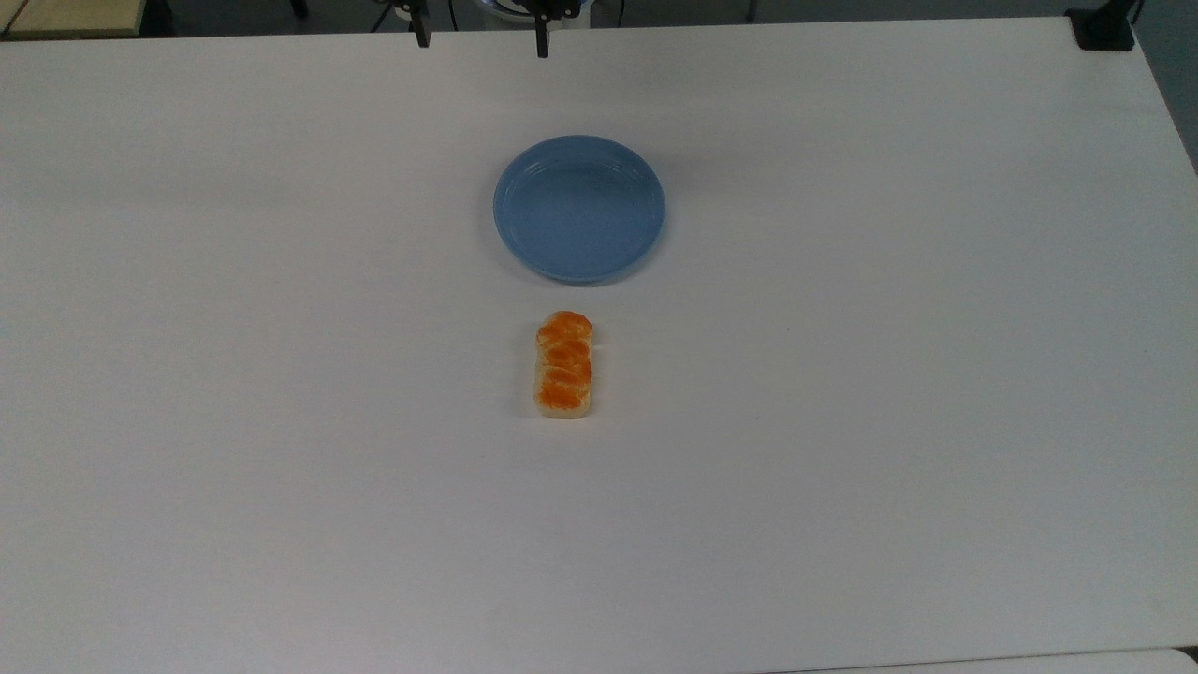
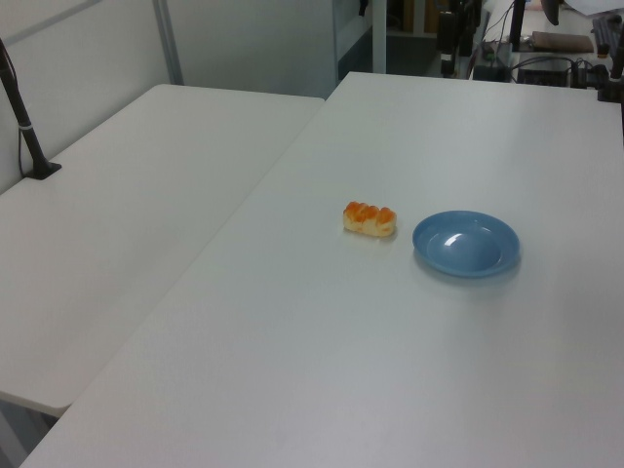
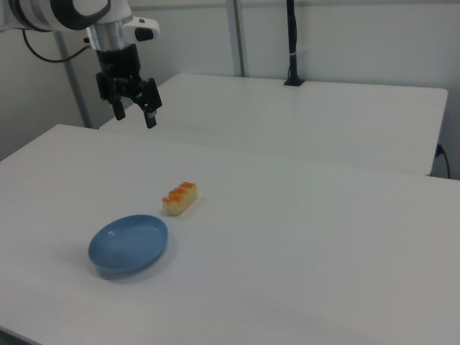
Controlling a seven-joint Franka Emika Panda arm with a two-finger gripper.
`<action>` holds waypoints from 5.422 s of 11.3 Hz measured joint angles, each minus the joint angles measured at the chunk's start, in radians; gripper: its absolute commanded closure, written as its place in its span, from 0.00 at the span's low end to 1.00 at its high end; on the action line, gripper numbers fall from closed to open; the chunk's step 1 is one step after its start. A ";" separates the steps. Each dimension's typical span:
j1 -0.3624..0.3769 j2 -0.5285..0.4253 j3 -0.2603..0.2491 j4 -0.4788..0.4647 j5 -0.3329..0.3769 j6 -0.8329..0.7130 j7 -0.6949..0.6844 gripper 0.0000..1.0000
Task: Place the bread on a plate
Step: 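Move the open gripper over the orange-topped bread roll and lower it, then close the gripper around the bread roll, then lift the held bread roll and carry it over the blue plate, then lower the bread roll onto the blue plate and open the gripper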
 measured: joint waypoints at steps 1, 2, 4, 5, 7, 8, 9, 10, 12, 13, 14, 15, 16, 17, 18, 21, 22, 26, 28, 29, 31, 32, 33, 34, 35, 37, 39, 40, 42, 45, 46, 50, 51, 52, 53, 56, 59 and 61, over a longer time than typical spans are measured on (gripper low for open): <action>0.000 0.000 0.004 -0.001 0.000 0.000 -0.002 0.00; 0.000 0.001 0.004 -0.001 -0.005 0.002 -0.020 0.00; 0.000 0.004 0.004 -0.001 -0.006 0.005 -0.039 0.00; 0.000 0.004 0.004 -0.001 -0.006 0.010 -0.043 0.00; 0.000 0.004 0.004 -0.001 -0.006 0.025 -0.051 0.00; 0.000 0.005 0.004 -0.001 -0.006 0.026 -0.052 0.00; 0.000 0.008 0.003 -0.003 -0.006 0.027 -0.053 0.00; 0.000 0.012 0.003 -0.005 -0.006 0.040 -0.053 0.00; 0.000 0.029 0.003 -0.012 -0.006 0.073 -0.053 0.00; 0.000 0.047 0.003 -0.013 -0.006 0.088 -0.053 0.00; 0.001 0.064 0.003 -0.013 -0.006 0.111 -0.054 0.00; 0.004 0.082 0.005 -0.014 -0.006 0.134 -0.055 0.00; 0.009 0.105 0.006 -0.014 -0.006 0.148 -0.055 0.00; 0.016 0.132 0.006 -0.014 -0.006 0.182 -0.055 0.00; 0.020 0.150 0.006 -0.015 -0.006 0.200 -0.055 0.00; 0.030 0.220 0.007 -0.018 -0.006 0.279 -0.055 0.00; 0.031 0.251 0.009 -0.020 -0.006 0.309 -0.055 0.00; 0.055 0.399 0.011 -0.022 -0.006 0.434 -0.055 0.00; 0.065 0.457 0.011 -0.016 -0.006 0.492 -0.055 0.00; 0.065 0.481 0.011 -0.012 -0.006 0.520 -0.055 0.01; 0.074 0.532 0.011 -0.008 -0.006 0.600 -0.040 0.22; 0.081 0.550 0.011 -0.006 -0.006 0.620 -0.034 0.31; 0.086 0.562 0.011 -0.003 -0.006 0.626 -0.032 0.41; 0.087 0.566 0.011 0.001 -0.013 0.626 -0.032 0.49; 0.087 0.567 0.011 0.005 -0.023 0.626 -0.032 0.51; 0.087 0.567 0.010 0.013 -0.026 0.626 -0.030 0.51; 0.087 0.557 0.008 0.024 -0.026 0.626 -0.025 0.51; 0.086 0.538 0.008 0.020 -0.026 0.626 -0.020 0.51; 0.087 0.449 0.008 -0.066 -0.026 0.623 -0.018 0.51; 0.095 0.221 0.010 -0.332 -0.026 0.624 -0.017 0.51; 0.095 0.146 0.010 -0.420 -0.026 0.647 -0.017 0.51; 0.136 -0.033 0.011 -0.730 -0.026 0.793 0.046 0.51; 0.148 -0.033 0.011 -0.756 -0.026 0.801 0.070 0.51; 0.149 -0.029 0.011 -0.770 -0.026 0.802 0.084 0.51; 0.148 -0.020 0.010 -0.776 -0.026 0.803 0.103 0.50; 0.146 0.025 0.009 -0.776 -0.026 0.858 0.135 0.31; 0.146 0.045 0.009 -0.774 -0.026 0.864 0.137 0.06; 0.146 0.045 0.009 -0.764 -0.026 0.864 0.137 0.00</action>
